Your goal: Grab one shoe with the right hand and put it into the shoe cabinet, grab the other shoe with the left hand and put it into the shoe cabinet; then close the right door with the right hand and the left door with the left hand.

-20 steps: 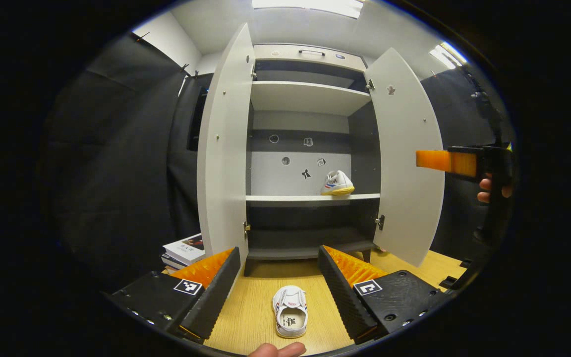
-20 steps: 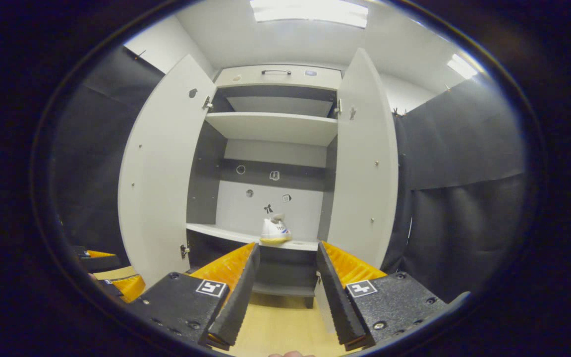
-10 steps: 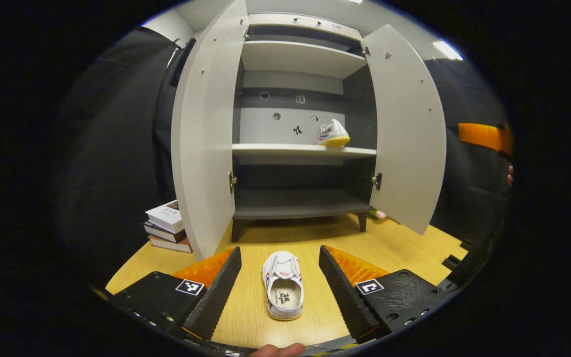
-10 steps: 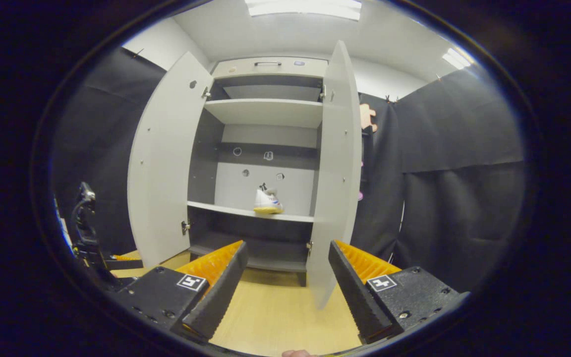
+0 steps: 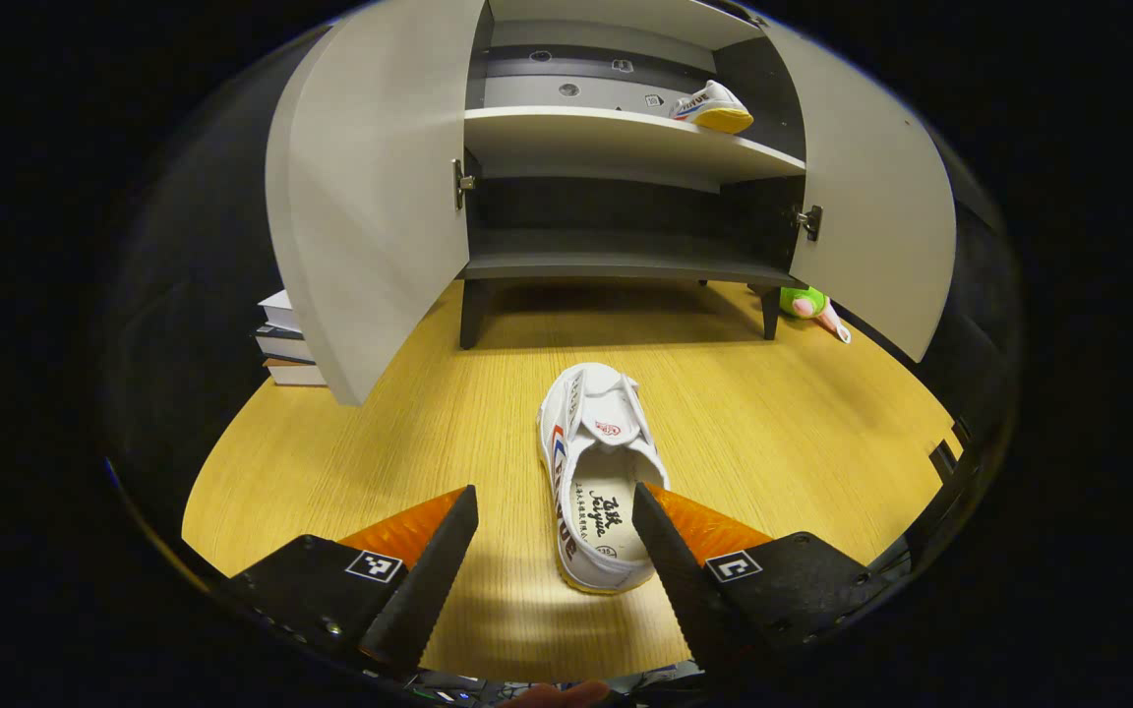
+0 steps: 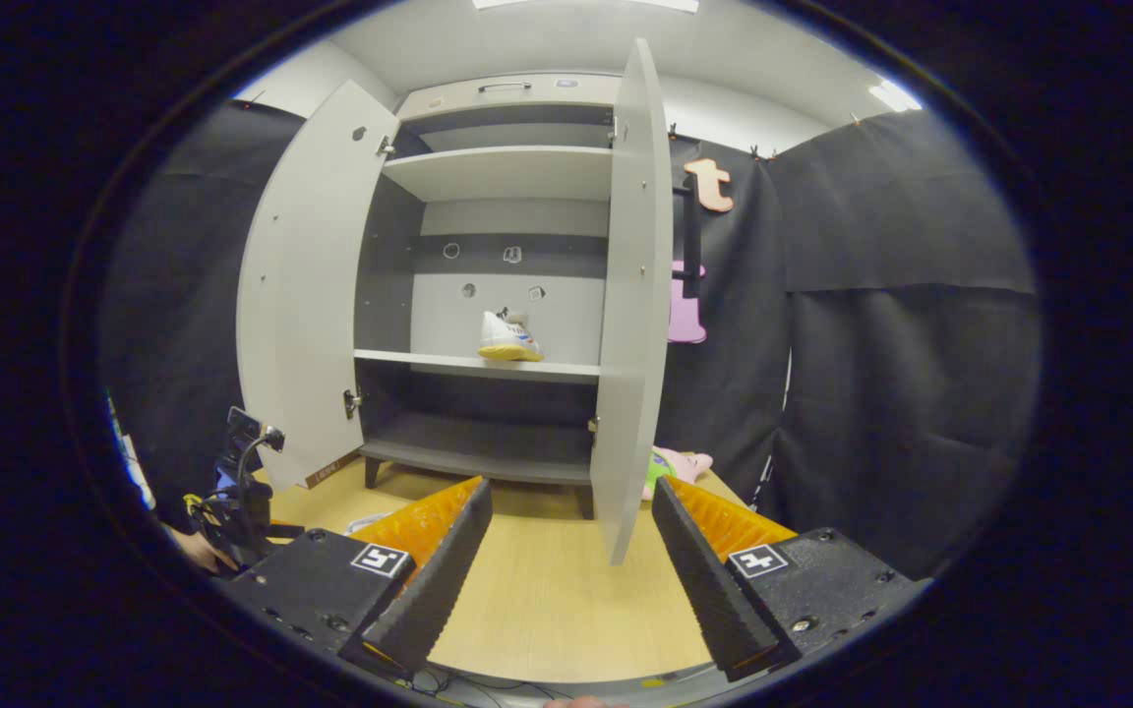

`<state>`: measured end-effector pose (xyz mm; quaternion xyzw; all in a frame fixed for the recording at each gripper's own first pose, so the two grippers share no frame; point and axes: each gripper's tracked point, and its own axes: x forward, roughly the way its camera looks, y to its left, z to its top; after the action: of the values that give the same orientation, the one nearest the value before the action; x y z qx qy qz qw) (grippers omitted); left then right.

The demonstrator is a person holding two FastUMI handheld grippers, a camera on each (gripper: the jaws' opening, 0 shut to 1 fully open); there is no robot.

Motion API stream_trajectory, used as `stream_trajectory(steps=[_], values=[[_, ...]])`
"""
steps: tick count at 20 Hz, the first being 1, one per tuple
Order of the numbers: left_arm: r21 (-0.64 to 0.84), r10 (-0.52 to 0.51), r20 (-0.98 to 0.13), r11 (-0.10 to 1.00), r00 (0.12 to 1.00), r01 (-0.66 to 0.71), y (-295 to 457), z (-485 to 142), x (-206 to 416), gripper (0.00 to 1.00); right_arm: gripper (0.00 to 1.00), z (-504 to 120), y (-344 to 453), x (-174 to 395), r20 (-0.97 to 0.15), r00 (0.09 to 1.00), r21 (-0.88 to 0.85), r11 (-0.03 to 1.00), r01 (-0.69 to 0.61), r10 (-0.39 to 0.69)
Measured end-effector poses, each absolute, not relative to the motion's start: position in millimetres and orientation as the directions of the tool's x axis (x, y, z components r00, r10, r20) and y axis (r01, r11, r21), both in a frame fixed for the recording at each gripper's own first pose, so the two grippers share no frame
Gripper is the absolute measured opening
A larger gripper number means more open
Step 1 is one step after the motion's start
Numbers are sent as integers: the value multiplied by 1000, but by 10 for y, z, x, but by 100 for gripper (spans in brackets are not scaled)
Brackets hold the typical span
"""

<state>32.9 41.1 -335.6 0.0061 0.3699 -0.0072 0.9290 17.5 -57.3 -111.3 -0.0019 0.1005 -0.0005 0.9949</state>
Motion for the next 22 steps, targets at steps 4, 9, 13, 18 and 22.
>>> stream_trajectory(steps=[4,9,13,18,22], values=[[20,7,-722,1000,692,11,456,-3577,439,95,100,-1196,-602,236,-230,973,14,1000,5,-2],[19,16,-737,1000,676,-4,502,-3750,663,95,100,-1275,-674,321,-252,968,3,1000,19,-18],[-11,-4,-733,1000,680,-6,486,-3835,876,91,100,-1367,-707,382,-283,959,10,999,32,-28],[-69,-61,-714,997,698,17,349,-3898,935,73,100,-1425,-738,491,-302,952,8,999,48,-44],[-69,-45,-689,998,724,-4,335,-3903,963,40,100,-1493,-724,521,-322,946,6,999,47,-42]])
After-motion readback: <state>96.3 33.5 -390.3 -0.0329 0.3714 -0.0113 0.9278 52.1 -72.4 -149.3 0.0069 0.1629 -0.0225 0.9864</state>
